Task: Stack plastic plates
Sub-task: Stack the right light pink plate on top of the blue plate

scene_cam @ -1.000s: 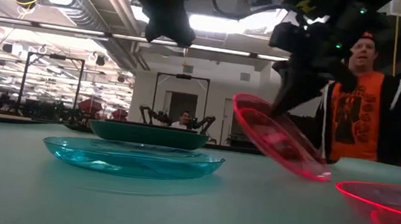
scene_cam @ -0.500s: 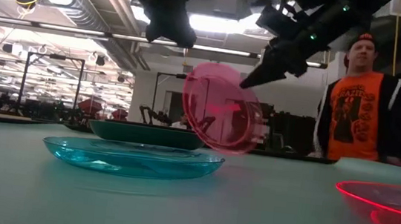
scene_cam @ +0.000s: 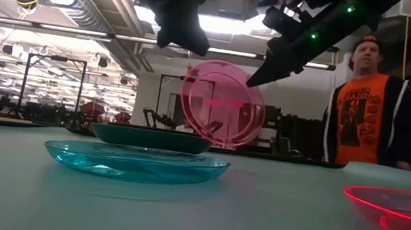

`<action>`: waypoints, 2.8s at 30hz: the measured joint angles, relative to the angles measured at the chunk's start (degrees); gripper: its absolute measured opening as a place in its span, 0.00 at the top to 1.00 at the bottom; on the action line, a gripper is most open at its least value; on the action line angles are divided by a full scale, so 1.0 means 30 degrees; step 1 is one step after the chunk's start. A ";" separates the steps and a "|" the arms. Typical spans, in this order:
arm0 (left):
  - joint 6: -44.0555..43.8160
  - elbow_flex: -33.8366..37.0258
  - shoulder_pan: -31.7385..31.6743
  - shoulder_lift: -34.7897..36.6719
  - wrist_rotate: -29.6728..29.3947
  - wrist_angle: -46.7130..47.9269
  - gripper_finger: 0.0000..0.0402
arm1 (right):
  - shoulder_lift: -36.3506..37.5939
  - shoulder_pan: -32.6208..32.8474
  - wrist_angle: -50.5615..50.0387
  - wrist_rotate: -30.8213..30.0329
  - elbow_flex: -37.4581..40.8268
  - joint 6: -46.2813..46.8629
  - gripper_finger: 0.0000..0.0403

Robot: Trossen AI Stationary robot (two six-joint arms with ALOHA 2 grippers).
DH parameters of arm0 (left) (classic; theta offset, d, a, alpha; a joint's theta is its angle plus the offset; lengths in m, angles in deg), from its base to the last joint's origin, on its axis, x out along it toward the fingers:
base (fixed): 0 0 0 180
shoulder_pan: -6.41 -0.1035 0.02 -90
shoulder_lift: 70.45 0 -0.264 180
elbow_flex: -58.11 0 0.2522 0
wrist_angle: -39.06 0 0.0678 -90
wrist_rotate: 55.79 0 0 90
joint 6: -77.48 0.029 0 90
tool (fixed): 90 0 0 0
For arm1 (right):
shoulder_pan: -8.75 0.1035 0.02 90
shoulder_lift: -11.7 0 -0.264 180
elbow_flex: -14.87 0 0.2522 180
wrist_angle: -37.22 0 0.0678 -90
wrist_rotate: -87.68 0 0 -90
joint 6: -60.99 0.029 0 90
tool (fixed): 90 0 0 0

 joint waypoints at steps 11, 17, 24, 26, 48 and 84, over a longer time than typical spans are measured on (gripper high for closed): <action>0.2286 -0.0007 0.0767 0.0015 -0.5608 -0.0748 0.78 | 0.0000 0.0000 0.0124 -0.1072 0.0000 0.2159 1.00; 0.3214 -0.0007 0.1258 -0.0061 -0.6842 -0.1300 0.78 | 0.0000 0.0000 0.0146 -0.1072 0.0000 0.2261 1.00; 0.3224 0.0000 0.1588 -0.0364 -0.7850 -0.1185 0.78 | 0.0000 0.0000 0.0268 -0.1065 0.0000 0.2494 1.00; 0.3211 0.0000 0.1581 -0.0364 -0.7969 -0.1260 0.78 | 0.0000 0.0000 0.0372 -0.1071 0.0000 0.2494 1.00; 0.3068 0.0000 0.1574 -0.0364 -0.8615 -0.1219 0.78 | 0.0000 0.0000 0.0576 -0.1058 0.0000 0.3088 1.00; 0.3011 0.0000 0.1574 -0.0364 -0.9712 0.0094 0.86 | 0.0007 0.0000 0.2437 -0.0701 -0.0007 0.2960 1.00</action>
